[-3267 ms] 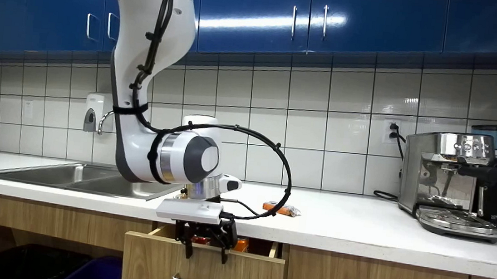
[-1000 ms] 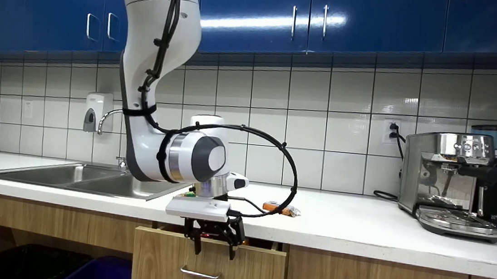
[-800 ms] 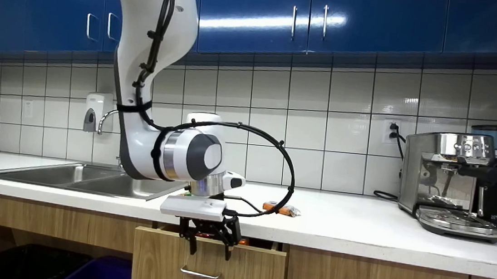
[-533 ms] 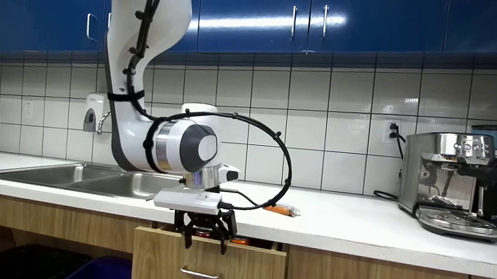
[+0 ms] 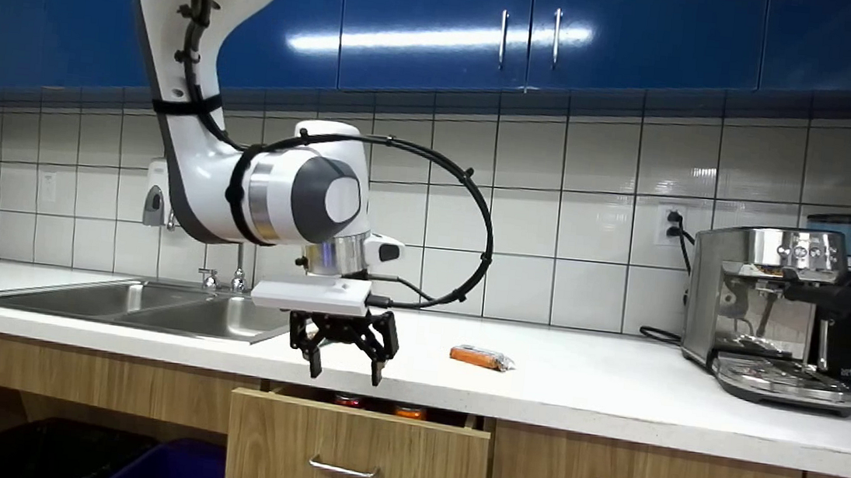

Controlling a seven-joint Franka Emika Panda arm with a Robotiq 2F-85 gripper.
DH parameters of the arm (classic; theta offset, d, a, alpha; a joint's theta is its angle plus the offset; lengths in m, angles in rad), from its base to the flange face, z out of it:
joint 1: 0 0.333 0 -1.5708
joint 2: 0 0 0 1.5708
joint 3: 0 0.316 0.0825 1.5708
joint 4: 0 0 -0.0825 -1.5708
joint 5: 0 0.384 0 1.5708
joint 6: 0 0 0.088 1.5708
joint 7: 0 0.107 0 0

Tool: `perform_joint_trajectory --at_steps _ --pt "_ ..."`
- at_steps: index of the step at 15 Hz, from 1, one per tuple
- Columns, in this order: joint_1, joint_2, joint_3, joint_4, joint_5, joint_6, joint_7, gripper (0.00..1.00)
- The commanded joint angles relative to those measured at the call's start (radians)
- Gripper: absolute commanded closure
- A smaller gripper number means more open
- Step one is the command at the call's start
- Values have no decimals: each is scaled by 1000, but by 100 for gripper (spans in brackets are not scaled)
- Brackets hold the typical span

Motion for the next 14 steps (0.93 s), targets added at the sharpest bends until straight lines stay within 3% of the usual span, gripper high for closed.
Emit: perform_joint_trajectory --at_steps 1,12,14 --pt "-11 -111 -2 -21 -24 -56 -8 0" --pt "-28 -190 4 -3 -84 -74 2 0" --pt "-15 -164 4 0 -47 -43 -3 0"
